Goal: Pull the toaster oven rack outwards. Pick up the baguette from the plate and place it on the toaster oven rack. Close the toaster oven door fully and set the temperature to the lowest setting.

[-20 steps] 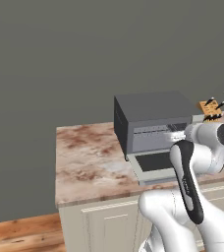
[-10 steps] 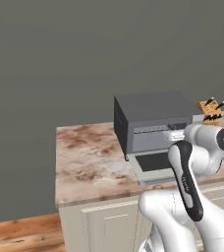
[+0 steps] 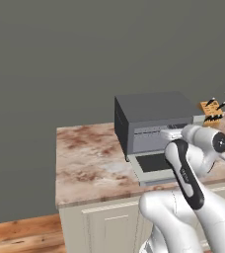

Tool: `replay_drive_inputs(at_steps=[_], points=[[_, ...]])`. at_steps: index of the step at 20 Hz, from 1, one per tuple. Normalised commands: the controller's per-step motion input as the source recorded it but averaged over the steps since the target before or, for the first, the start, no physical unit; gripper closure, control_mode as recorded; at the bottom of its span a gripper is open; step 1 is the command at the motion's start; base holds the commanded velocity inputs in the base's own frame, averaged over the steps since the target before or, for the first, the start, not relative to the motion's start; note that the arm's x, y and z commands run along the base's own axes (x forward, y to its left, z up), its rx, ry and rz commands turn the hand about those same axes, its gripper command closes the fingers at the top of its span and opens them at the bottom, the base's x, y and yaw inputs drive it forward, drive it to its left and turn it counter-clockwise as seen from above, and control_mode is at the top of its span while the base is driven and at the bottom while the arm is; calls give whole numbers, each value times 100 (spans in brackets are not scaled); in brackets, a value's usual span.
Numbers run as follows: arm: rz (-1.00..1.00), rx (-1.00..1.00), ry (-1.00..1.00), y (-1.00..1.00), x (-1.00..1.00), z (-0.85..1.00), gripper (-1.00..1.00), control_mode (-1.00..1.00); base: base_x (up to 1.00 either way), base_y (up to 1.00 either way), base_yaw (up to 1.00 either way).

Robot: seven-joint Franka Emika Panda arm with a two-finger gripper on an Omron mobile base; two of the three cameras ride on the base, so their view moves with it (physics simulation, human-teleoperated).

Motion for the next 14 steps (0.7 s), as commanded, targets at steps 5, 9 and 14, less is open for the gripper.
replay_drive_inputs(at_steps=[5, 9, 14], points=[[2, 0, 0, -16, 24, -5, -100, -100, 0, 0, 0], [2, 0, -1, -14, 21, -16, -100, -100, 0, 0, 0], [0, 0, -3, -8, 9, -26, -100, -100, 0, 0, 0]])
